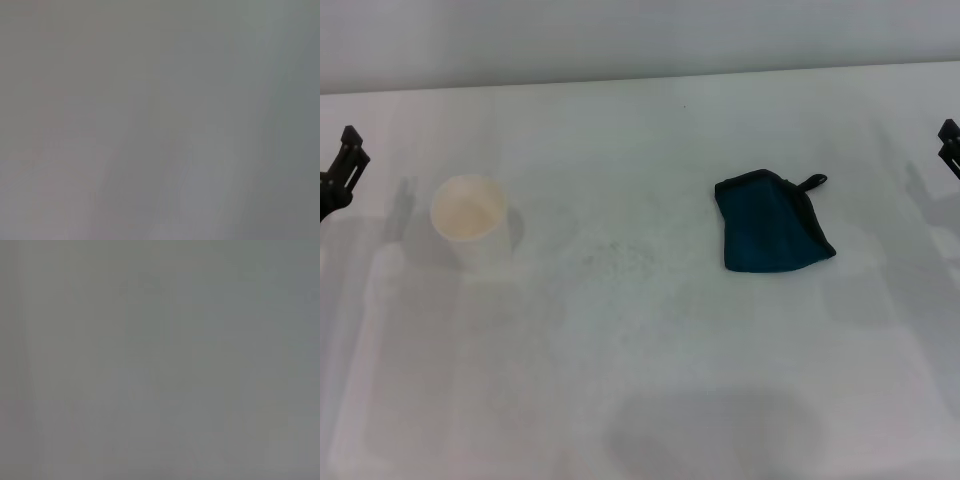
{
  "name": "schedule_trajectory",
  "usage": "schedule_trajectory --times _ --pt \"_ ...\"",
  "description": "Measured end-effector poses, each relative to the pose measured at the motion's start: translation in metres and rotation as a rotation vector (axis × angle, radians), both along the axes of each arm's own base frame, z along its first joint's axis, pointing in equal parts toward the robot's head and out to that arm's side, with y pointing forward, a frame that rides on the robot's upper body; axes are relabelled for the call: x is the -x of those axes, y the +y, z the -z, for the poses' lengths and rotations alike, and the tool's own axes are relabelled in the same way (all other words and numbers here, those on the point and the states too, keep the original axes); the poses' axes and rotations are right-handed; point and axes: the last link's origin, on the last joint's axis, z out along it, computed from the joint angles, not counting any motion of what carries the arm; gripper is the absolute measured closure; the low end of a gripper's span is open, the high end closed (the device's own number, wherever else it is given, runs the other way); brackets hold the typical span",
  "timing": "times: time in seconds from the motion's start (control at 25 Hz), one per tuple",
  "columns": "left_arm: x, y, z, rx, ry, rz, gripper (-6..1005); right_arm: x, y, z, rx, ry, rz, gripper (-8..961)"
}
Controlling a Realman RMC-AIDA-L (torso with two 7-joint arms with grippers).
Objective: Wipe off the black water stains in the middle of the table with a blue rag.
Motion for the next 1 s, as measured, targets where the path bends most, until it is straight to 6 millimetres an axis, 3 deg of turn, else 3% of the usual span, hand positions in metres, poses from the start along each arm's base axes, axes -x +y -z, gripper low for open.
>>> schedule_trajectory --times 0.64,1.0 --pt "-0.001 -0.001 0.013 0.064 -0.014 -0.025 108 -0.004 -0.008 -0.001 -0.037 0.053 0.026 199" --pt "0.002 0.002 0.01 0.056 -0.014 -0.046 107 -0.011 -0.008 -0.006 -0.057 0.05 0.068 199"
